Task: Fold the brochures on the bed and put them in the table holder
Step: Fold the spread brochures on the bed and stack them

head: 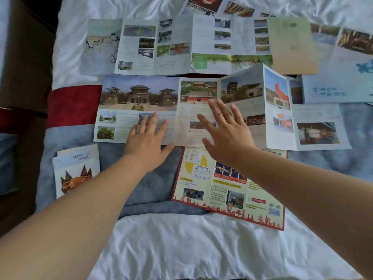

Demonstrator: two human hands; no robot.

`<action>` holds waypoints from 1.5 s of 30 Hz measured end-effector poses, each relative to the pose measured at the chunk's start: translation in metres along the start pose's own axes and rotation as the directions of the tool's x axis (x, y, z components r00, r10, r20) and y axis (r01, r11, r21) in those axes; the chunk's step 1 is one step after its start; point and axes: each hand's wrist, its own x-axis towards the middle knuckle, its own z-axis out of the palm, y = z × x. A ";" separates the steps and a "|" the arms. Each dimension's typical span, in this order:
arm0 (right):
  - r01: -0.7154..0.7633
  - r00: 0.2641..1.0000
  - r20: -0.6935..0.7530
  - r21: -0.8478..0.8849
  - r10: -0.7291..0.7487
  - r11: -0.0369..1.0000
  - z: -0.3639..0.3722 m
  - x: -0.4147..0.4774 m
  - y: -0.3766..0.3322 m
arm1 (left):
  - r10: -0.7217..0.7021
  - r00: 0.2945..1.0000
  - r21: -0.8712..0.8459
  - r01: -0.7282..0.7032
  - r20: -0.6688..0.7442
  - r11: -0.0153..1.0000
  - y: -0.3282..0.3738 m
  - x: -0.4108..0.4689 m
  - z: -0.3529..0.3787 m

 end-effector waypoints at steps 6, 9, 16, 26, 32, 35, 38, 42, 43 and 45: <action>-0.084 0.995 0.054 0.077 0.080 0.994 0.005 0.030 -0.027 | -0.098 0.995 -0.085 0.095 -0.035 0.992 -0.020 0.017 0.003; -0.072 0.996 0.060 0.146 0.064 0.987 0.004 0.045 -0.041 | -0.108 0.994 -0.075 0.105 -0.037 0.992 -0.033 0.029 0.005; -0.084 0.996 0.035 0.135 0.080 0.987 0.013 0.068 -0.059 | -0.135 0.989 -0.075 0.131 -0.056 0.989 -0.061 0.050 0.009; -0.094 0.995 0.034 0.137 0.090 0.986 0.040 0.080 -0.058 | -0.253 0.956 -0.212 0.218 -0.152 0.953 -0.087 0.054 0.044; -0.096 0.995 0.011 0.131 0.096 0.987 0.049 0.079 -0.057 | -0.259 0.949 -0.387 0.175 -0.178 0.905 -0.086 0.051 0.056; -0.082 0.997 0.002 0.146 0.083 0.986 0.049 0.077 -0.059 | -0.261 0.951 -0.421 0.170 -0.168 0.891 -0.088 0.049 0.055; -0.055 0.998 -0.006 0.178 0.057 0.983 0.045 0.073 -0.063 | -0.259 0.952 -0.489 0.151 -0.162 0.859 -0.088 0.045 0.053; -0.045 0.998 0.042 0.170 0.038 0.984 0.044 0.067 -0.068 | -0.241 0.957 -0.585 0.106 -0.158 0.804 -0.087 0.036 0.050; -0.047 0.998 0.054 0.162 0.038 0.986 0.044 0.067 -0.069 | -0.235 0.959 -0.600 0.095 -0.158 0.794 -0.086 0.034 0.049; -0.051 0.996 0.075 0.145 0.040 0.988 0.043 0.065 -0.069 | -0.222 0.962 -0.612 0.080 -0.160 0.787 -0.085 0.029 0.048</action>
